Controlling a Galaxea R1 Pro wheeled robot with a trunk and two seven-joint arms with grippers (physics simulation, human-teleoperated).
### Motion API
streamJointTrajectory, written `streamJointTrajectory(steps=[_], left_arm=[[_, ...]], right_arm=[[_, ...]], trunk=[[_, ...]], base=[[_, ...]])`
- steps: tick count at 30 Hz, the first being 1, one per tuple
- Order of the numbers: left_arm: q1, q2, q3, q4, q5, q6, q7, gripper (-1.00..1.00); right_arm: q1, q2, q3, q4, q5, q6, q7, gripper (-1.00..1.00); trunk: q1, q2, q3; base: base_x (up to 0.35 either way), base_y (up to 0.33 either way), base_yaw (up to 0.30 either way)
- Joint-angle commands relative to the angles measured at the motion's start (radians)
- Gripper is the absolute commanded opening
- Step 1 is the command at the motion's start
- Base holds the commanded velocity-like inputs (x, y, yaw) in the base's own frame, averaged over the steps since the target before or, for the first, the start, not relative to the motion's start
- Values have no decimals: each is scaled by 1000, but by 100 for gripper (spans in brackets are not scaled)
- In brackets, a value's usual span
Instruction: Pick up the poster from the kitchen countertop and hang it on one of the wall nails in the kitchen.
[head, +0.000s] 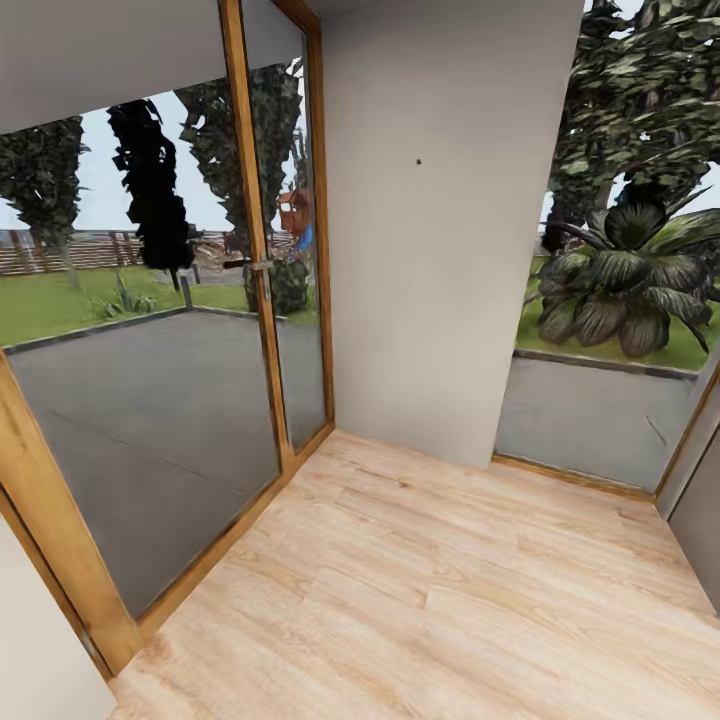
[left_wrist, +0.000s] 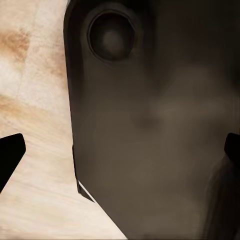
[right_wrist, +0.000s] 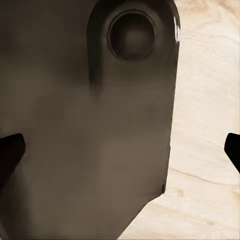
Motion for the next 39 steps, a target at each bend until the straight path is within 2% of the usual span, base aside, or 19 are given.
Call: streamJointTrajectory(steps=[1, 5, 20, 24, 29, 30, 31, 34, 38, 39], left_arm=[[0, 0, 0, 0, 0, 0, 0, 100], [-1, -21, -3, -11, 2, 2, -13, 100], [-1, -21, -2, -11, 2, 2, -13, 100], [21, -34, 4, -33, 1, -14, -6, 100], [47, -20, 6, -61, -1, -42, -2, 100], [47, -18, 6, -278, -1, -73, -3, 100], [49, -2, 6, -464, -4, -83, -3, 100], [49, 7, 5, -569, -6, -83, -4, 100], [49, 11, 4, -608, -7, -85, -5, 100], [49, 11, 0, -631, -49, -86, -4, 100]], right_arm=[[0, 0, 0, 0, 0, 0, 0, 100], [-4, 9, 4, -1, 4, -1, 10, 100], [-4, 9, 5, -1, 4, 0, 10, 100], [-27, 8, 2, -24, -2, -23, 8, 100], [-56, -8, 0, -53, -5, -51, 6, 100], [-75, -16, 0, -223, -5, -212, 6, 100], [-83, -44, -1, -315, -6, -233, 6, 100], [-84, -50, -1, -336, -6, -237, 6, 100], [-84, -58, -1, -343, -5, -238, 4, 100], [-84, -63, 0, -341, -3, -239, 3, 100]], trunk=[[0, 0, 0], [0, 0, 0], [0, 0, 0], [0, 0, 0], [0, 0, 0], [0, 0, 0], [0, 0, 0], [0, 0, 0], [0, 0, 0], [0, 0, 0]], base=[[0, 0, 0], [0, 0, 0], [0, 0, 0], [0, 0, 0], [0, 0, 0], [0, 0, 0], [0, 0, 0], [0, 0, 0], [0, 0, 0], [0, 0, -26]])
